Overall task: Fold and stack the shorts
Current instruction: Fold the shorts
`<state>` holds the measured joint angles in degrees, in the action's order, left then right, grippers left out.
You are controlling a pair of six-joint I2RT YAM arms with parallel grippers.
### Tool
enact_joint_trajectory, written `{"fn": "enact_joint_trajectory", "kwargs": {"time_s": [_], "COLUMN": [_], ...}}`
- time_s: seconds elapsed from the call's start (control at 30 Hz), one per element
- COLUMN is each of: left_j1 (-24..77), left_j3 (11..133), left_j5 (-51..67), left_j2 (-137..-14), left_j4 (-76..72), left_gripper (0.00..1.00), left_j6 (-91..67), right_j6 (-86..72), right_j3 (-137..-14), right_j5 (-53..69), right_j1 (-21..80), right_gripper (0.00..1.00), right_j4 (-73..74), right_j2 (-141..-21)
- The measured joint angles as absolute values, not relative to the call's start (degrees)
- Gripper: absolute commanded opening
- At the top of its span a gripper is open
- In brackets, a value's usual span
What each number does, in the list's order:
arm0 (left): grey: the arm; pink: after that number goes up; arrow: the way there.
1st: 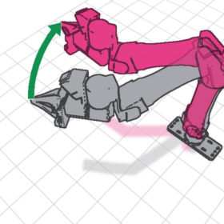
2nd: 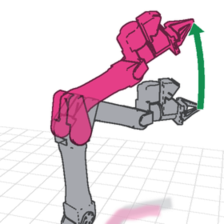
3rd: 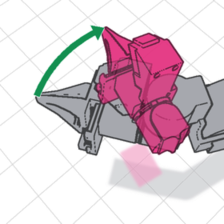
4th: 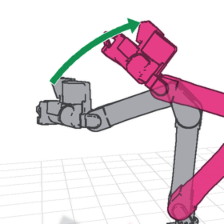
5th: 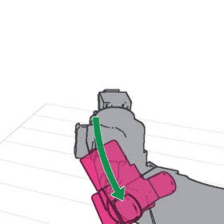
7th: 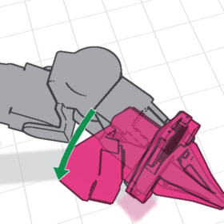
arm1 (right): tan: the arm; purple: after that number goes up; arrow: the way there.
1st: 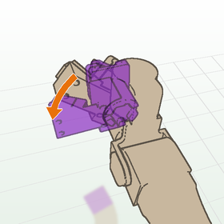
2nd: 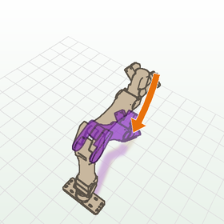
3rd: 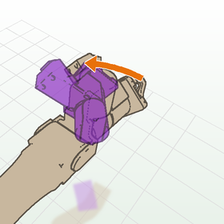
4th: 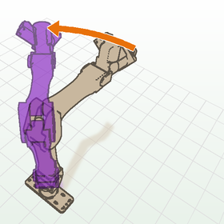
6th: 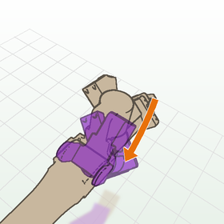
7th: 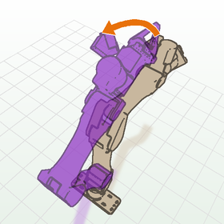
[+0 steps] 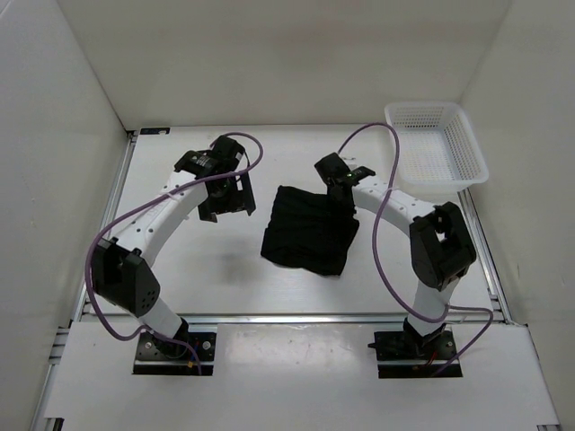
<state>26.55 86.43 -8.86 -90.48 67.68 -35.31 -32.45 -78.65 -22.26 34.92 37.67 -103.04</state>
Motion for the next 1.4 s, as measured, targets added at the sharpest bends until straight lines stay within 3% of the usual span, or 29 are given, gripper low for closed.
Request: {"fn": "enact_joint_trajectory", "kwargs": {"time_s": [0.03,0.13,0.3,0.43,0.53,0.67,0.7,0.77,0.8,0.9,1.03,1.1,1.2,1.23,1.3,1.4], "left_j1": [26.55,26.76,27.14,27.14,27.31,27.57,27.57,27.59,27.62,27.59,27.62,27.59,27.59,27.62,27.55,26.74], "left_j3": [86.32,86.02,85.45,84.68,84.49,83.94,83.72,83.37,83.22,82.85,82.85,82.85,82.85,82.85,82.85,82.85], "left_j5": [-8.67,-8.29,-7.90,-7.77,-7.60,-7.46,-7.44,-7.46,-7.49,-7.49,-7.62,-8.01,-8.47,-8.67,-9.06,-9.43], "left_j2": [-90.67,-91.11,-91.61,-91.66,-91.72,-91.72,-91.72,-91.72,-91.72,-91.72,-91.72,-91.72,-91.72,-91.72,-91.70,-91.50], "left_j4": [67.44,67.20,66.76,66.35,66.00,65.58,65.56,65.54,65.49,65.54,65.52,65.56,65.80,65.89,65.98,66.00], "left_gripper": [1.00,1.00,1.00,1.00,1.00,1.00,1.00,1.00,1.00,1.00,1.00,1.00,1.00,1.00,1.00,1.00], "left_j6": [-35.31,-35.29,-35.14,-35.11,-35.11,-35.11,-35.11,-35.11,-35.09,-35.14,-35.16,-35.22,-35.42,-35.53,-35.79,-35.94], "right_j6": [-32.97,-33.39,-33.76,-34.63,-35.57,-36.45,-36.49,-36.45,-36.38,-35.66,-34.11,-33.34,-31.68,-31.18,-30.17,-28.77], "right_j3": [-78.54,-78.43,-76.01,-71.44,-68.40,-65.54,-65.12,-64.82,-64.86,-67.22,-74.41,-78.32,-82.17,-82.52,-82.78,-82.70], "right_j5": [-22.35,-22.13,-20.71,-16.49,-12.23,-7.25,-6.33,-4.56,-3.81,-2.20,0.23,1.23,1.56,1.37,0.36,-2.07], "right_j1": [34.11,31.75,30.96,30.24,28.32,26.33,26.11,25.96,25.96,26.61,28.29,28.88,29.52,29.61,29.61,29.61], "right_gripper": [0.74,0.99,1.00,0.90,0.78,0.53,0.39,0.28,0.17,0.05,0.03,0.07,0.63,0.91,1.00,1.00], "right_j4": [37.69,37.91,38.15,37.08,35.09,31.03,30.06,28.58,27.88,26.89,26.52,26.63,26.96,27.22,28.10,31.09], "right_j2": [-103.70,-105.78,-105.25,-103.42,-102.78,-102.35,-102.26,-102.24,-102.37,-104.12,-109.91,-112.71,-115.02,-115.11,-114.67,-112.20]}}
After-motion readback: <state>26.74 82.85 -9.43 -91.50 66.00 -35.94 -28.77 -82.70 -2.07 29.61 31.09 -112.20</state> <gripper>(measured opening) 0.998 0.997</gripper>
